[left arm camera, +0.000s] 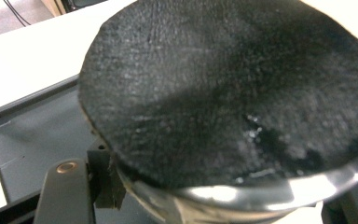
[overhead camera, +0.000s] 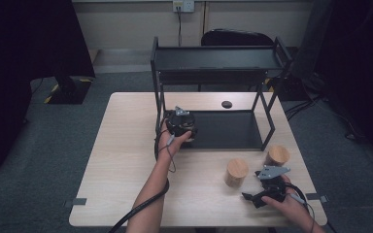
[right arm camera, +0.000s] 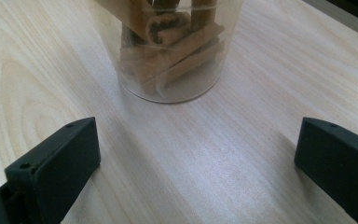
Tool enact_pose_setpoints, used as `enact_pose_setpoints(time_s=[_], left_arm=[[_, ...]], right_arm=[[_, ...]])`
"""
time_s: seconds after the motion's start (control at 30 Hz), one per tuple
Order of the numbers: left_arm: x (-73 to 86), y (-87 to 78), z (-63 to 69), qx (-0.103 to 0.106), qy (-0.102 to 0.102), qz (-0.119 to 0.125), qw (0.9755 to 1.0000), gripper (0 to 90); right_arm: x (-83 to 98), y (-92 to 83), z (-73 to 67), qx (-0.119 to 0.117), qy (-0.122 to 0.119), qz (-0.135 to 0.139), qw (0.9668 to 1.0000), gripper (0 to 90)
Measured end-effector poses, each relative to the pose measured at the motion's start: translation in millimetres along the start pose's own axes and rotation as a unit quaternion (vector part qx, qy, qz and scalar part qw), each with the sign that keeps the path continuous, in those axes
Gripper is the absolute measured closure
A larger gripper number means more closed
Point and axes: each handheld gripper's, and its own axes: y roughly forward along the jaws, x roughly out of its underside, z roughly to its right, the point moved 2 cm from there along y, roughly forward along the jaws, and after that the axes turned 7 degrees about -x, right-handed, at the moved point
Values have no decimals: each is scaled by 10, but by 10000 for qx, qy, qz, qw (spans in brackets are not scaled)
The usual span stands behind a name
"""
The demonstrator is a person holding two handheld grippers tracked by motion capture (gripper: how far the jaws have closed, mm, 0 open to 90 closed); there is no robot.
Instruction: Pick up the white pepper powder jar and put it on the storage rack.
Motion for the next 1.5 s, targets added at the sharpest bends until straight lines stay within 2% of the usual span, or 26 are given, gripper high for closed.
enact_pose_setpoints(time_s=[0.23, 0.5, 0.7, 1.4, 1.5], left_arm=[[15, 79, -39, -105, -154, 19, 9998, 308], [7, 133, -46, -151, -167, -16, 9997, 308], [25, 174, -55, -197, -275, -27, 9994, 308], [47, 252, -50, -343, -300, -14, 9990, 308], [49, 254, -55, -353, -355, 10, 9987, 307]], right_arm=[[0, 0, 0, -1, 1, 0, 10000, 0], [1, 0, 0, -4, -1, 0, 10000, 0], [1, -1, 0, -5, -1, -1, 10000, 0], [1, -1, 1, -8, -4, 0, 10000, 0], [1, -1, 1, -8, -3, -1, 10000, 0]])
